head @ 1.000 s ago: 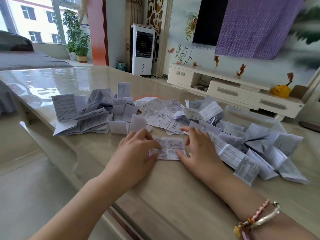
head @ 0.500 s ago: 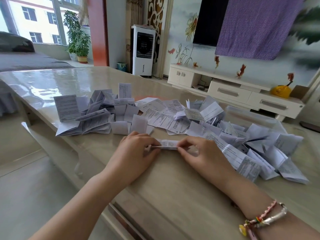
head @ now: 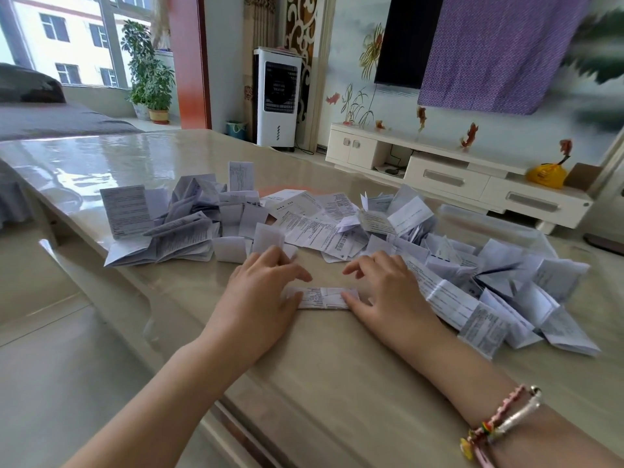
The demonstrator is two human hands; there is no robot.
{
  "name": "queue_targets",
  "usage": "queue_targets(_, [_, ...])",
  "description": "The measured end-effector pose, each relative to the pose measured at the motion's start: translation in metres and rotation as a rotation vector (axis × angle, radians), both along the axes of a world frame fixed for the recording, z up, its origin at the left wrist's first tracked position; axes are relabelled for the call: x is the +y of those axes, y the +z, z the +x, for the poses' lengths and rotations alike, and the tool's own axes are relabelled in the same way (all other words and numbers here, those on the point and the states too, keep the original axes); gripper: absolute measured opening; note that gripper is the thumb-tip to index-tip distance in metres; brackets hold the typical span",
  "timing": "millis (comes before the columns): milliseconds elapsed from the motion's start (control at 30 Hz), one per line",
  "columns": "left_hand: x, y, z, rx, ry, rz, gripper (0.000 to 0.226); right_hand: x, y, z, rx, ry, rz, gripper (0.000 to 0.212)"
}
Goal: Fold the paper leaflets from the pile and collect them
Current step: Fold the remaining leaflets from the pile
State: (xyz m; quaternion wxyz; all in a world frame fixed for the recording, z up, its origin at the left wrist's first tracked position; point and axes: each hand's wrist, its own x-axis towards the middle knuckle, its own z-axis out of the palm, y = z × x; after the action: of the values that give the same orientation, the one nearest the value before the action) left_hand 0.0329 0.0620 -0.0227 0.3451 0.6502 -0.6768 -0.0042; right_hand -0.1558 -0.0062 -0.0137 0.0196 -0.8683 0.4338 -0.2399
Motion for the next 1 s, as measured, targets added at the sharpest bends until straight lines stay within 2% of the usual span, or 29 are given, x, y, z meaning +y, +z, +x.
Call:
queue_targets(133, [0.003,-0.003,0.000,-0.107,-0.042,-0.013,0.017,0.004,0.001,-0.002,-0.043,0.160,-0.017,0.020])
queue_targets(267, [0.002,-0.004,0.005,-0.101,-0.068,0.003,0.041,0.003,0.001,-0.003,-0.009,0.242,0.037,0.034])
queue_targets(400, [0.000,-0.002,0.008,-0.096,-0.081,-0.017,0.039,0.004,0.002,-0.001,0.093,0.235,-0.096,0.033])
queue_targets(567, [0.000,-0.003,0.008,-0.109,-0.067,-0.071,0.008,0.009,0.003,-0.001,0.145,0.237,-0.166,0.030])
queue_targets(867, [-0.002,-0.003,0.002,-0.134,-0.106,-0.073,0.018,0.015,0.007,0.003,0.198,0.200,-0.223,0.030])
queue_targets(1000, [-0.003,-0.003,0.001,-0.126,-0.107,-0.081,0.019,0.017,0.007,0.005,0.157,0.180,-0.267,0.029])
